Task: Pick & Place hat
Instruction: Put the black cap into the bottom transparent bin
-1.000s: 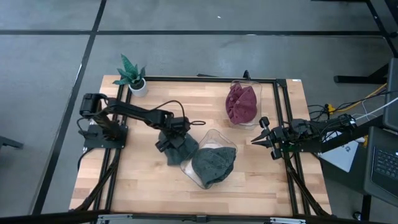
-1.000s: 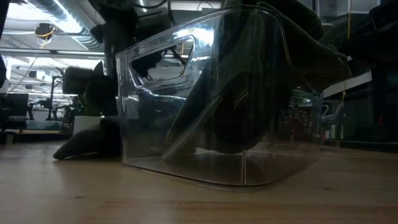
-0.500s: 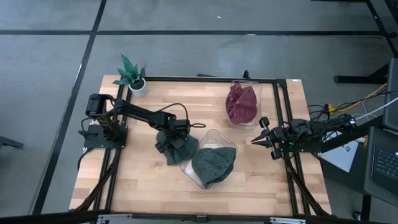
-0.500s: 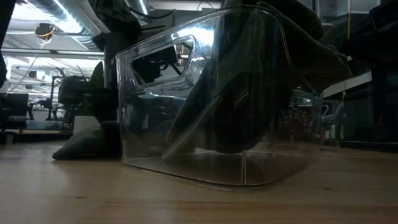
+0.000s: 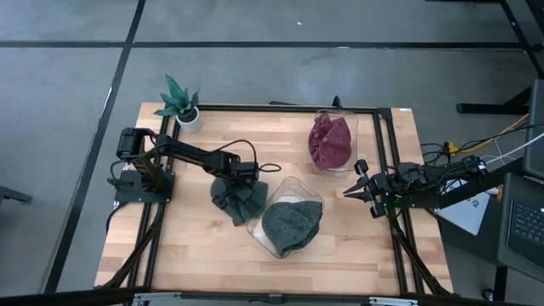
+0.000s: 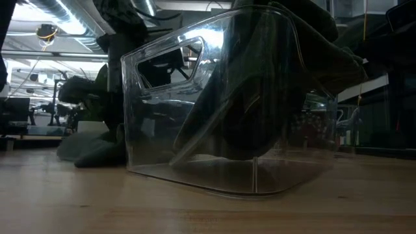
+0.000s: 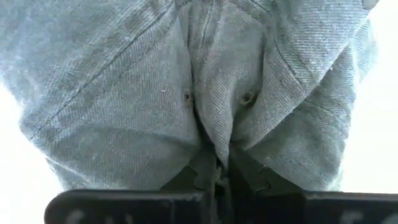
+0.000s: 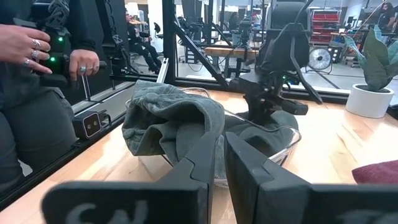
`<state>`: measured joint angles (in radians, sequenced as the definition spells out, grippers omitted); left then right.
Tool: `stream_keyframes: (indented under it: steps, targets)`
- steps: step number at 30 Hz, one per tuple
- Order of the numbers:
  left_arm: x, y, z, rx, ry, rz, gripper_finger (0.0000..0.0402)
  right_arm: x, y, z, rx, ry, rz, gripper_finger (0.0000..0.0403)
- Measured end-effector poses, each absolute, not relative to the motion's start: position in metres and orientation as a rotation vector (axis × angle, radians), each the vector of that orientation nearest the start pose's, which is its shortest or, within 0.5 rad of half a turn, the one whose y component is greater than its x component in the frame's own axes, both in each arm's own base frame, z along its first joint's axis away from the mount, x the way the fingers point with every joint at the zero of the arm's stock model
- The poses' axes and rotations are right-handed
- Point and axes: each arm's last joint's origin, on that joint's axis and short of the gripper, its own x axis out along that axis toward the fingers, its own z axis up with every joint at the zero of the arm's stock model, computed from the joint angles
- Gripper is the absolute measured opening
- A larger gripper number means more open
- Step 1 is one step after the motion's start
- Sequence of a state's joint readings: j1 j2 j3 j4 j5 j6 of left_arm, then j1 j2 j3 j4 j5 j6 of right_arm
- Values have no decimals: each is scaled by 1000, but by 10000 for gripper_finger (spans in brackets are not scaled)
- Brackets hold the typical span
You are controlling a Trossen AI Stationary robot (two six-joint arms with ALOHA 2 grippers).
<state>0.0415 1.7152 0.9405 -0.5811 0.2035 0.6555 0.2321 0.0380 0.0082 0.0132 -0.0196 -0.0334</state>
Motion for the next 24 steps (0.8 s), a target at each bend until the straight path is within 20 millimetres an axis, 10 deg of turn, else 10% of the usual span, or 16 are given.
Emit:
stream_keyframes:
  steps: [24]
  targets:
    - [246,29,236,269,1071,-270,5,97,23,165,-32,13,252,36]
